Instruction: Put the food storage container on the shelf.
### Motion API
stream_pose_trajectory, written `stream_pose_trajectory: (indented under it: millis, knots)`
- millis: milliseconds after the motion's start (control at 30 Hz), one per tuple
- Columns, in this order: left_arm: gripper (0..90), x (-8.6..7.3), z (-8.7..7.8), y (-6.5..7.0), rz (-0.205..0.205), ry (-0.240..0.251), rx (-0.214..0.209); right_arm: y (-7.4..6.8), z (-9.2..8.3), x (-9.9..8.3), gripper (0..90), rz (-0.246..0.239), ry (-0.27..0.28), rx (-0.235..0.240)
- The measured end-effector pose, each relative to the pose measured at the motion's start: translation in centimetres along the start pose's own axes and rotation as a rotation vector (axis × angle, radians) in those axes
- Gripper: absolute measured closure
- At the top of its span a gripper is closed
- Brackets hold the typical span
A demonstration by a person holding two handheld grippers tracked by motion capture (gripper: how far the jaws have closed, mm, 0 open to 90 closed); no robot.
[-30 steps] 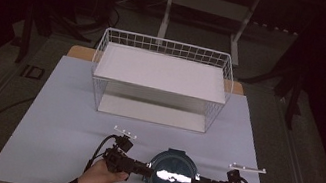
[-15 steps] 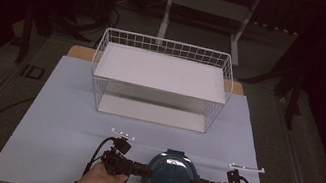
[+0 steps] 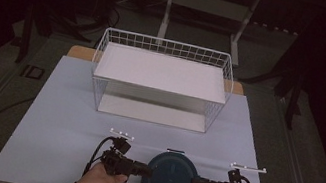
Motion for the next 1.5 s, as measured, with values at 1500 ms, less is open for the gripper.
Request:
stream_pose_trajectory:
  millis: [1500]
  knots:
    - [55.8,9.5,-5.4,-5.3,0.058,0.253,0.057,3.4,7.2,12.0,56.8,-0.185,0.106,-0.040]
Point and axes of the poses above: each handheld gripper's, and its own axes: z roughly forward along the jaws, x roughly out of its top, y roughly to its right, the point moved 3 cm from there along z, roughly forward along the jaws, and after that the axes turned 13 degrees about -z, right-handed, at the moved point
